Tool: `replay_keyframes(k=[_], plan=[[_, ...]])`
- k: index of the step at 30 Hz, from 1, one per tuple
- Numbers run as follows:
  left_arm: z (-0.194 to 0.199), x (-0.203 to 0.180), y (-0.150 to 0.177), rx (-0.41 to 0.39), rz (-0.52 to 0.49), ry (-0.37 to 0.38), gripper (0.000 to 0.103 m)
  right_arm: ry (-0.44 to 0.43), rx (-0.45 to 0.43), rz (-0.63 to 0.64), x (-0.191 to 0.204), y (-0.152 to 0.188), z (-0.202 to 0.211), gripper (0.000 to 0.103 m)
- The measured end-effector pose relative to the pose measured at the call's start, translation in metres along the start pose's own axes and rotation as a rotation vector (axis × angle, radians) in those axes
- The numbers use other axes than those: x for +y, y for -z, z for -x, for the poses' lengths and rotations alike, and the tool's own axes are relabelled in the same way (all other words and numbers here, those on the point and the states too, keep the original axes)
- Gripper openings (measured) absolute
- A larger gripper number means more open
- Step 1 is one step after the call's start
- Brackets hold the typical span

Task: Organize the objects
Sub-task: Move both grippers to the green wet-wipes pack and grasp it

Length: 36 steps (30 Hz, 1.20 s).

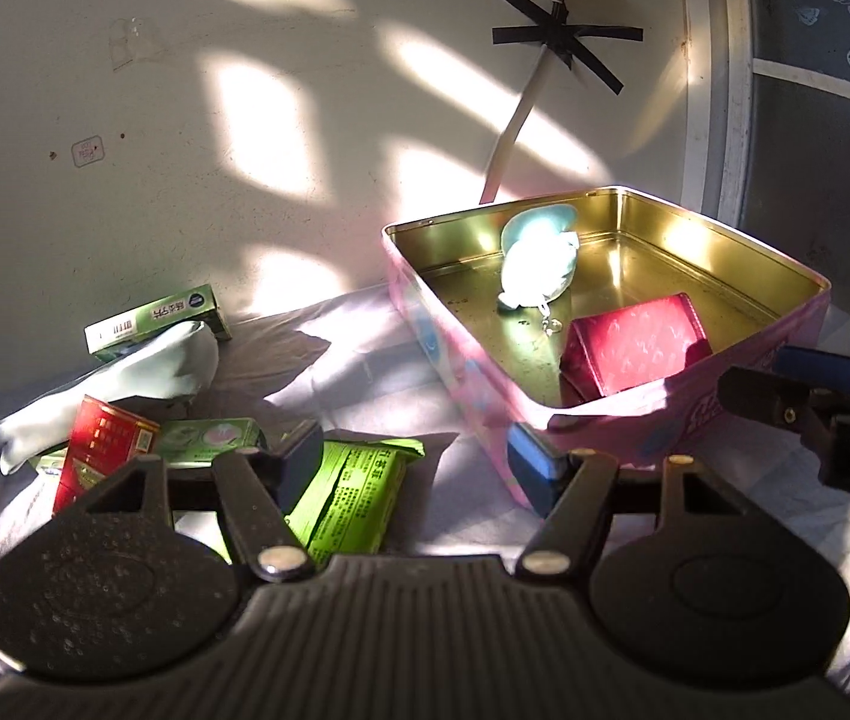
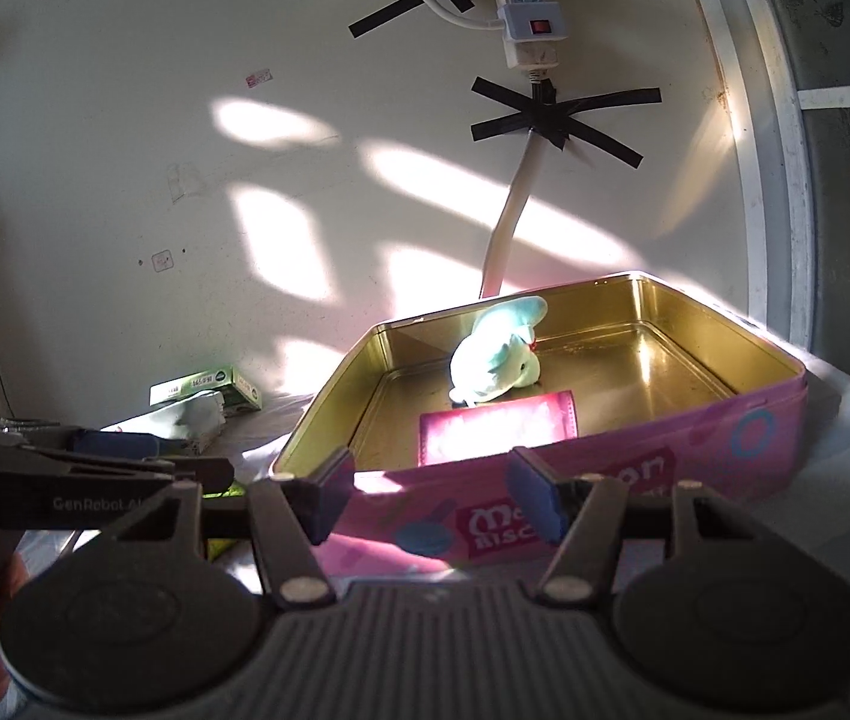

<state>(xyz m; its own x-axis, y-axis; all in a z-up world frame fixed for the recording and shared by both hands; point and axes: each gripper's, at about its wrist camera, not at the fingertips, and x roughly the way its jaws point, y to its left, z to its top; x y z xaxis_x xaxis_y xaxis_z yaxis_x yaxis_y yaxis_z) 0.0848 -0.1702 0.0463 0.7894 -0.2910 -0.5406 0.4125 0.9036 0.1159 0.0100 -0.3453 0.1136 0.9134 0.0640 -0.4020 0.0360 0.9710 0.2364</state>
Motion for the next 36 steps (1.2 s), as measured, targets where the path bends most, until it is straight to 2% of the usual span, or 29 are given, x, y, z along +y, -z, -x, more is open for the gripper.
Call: replay_keyframes(k=[17, 24, 28, 31, 36], plan=[[-0.001, 0.09, 0.059, 0.076, 0.157, -0.124, 0.07, -0.113, 0.139, 0.142, 0.083, 0.028, -0.035, 0.058], [-0.006, 0.12, 0.076, 0.09, 0.209, -0.177, 0.07, -0.175, 0.201, 0.124, 0.101, 0.034, -0.053, 0.06], [-0.014, 0.133, 0.083, 0.107, 0.235, -0.187, 0.07, -0.172, 0.194, 0.144, 0.11, 0.028, -0.061, 0.063], [-0.015, 0.136, 0.086, 0.097, 0.249, -0.18, 0.074, -0.18, 0.173, 0.161, 0.119, 0.017, -0.069, 0.063], [-0.014, 0.138, 0.088, 0.089, 0.259, -0.165, 0.075, -0.179, 0.177, 0.216, 0.135, 0.002, -0.104, 0.063]])
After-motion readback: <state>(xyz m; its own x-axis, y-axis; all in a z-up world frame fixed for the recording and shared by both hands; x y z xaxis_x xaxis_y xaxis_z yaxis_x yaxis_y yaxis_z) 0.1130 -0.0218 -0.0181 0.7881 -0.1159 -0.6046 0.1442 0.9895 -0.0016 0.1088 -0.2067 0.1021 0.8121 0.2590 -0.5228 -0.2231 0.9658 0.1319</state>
